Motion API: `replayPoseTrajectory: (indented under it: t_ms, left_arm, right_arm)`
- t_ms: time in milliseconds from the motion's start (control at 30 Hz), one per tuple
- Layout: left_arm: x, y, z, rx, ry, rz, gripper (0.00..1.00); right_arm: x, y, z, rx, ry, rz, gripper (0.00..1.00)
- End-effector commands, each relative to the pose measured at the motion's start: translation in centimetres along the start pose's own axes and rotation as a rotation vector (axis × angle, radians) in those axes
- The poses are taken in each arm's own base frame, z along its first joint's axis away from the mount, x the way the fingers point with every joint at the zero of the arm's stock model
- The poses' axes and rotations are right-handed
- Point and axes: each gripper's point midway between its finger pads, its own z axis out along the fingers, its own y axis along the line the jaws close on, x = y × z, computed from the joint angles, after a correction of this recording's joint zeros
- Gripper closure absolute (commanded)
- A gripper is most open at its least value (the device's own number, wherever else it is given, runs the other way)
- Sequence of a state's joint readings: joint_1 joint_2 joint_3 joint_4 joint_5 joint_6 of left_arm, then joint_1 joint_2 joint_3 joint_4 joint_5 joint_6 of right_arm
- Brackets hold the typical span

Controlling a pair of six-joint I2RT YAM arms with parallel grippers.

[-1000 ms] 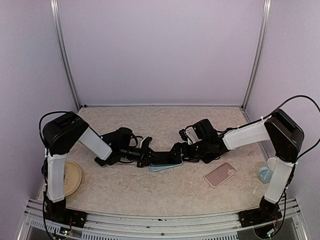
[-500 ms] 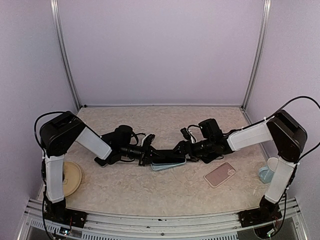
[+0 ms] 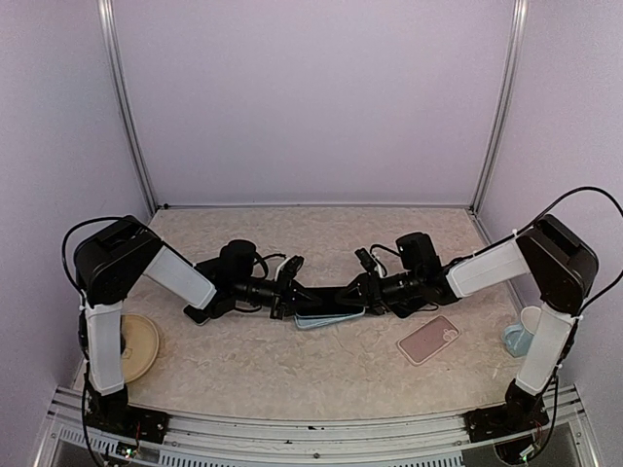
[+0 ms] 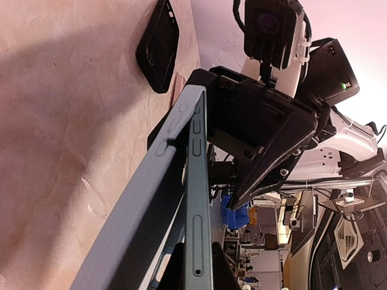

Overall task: Put the phone into the phone case
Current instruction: Install the phone on the phone case.

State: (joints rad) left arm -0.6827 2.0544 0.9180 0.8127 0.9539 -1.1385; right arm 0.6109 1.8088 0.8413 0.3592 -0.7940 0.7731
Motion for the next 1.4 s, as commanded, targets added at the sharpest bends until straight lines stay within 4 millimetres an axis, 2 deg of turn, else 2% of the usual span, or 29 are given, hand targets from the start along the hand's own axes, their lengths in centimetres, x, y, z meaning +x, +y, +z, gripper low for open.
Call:
replayPoseTrajectory:
  t_ms: [0,167,233,400,467,767,1200,1367]
  left_arm:
    - [-0.1,-3.3,0.5,0.067,0.005,0.102,1.00]
    - [0.0,-3.3,0.4,0.074,0.009,0.100,1.00]
    - [0.1,-3.4,0.4,0.077,0.011,0.100,1.00]
    - [0.2,-3.4,0.4,0.083,0.014,0.101,1.00]
    - [0.2,-3.4,0.4,0.084,0.013,0.099,1.00]
    - [0.1,-3.9,-0.4,0.086,-0.006,0.107,0.74]
    - [-1.3,-5.0,-3.6,0.015,-0.085,0.151,0.52]
    - [-1.3,-5.2,-4.5,-0.042,-0.105,0.182,0.48]
  right_arm:
    - [0.1,3.8,0.1,-0.177,0.024,-0.090,0.41]
    - [0.1,4.8,-0.2,-0.234,0.019,-0.107,0.49]
    - [0.3,5.0,-0.3,-0.251,0.020,-0.105,0.56]
    - [0.6,5.8,-0.6,-0.307,0.021,-0.110,0.66]
    - [0.6,5.9,-0.6,-0.319,0.019,-0.110,0.74]
    - [0.4,6.8,-0.9,-0.357,0.017,-0.117,0.94]
    - [0.2,7.1,-1.6,-0.359,0.014,-0.127,1.00]
    - [0.1,7.2,-1.9,-0.354,0.011,-0.133,0.99]
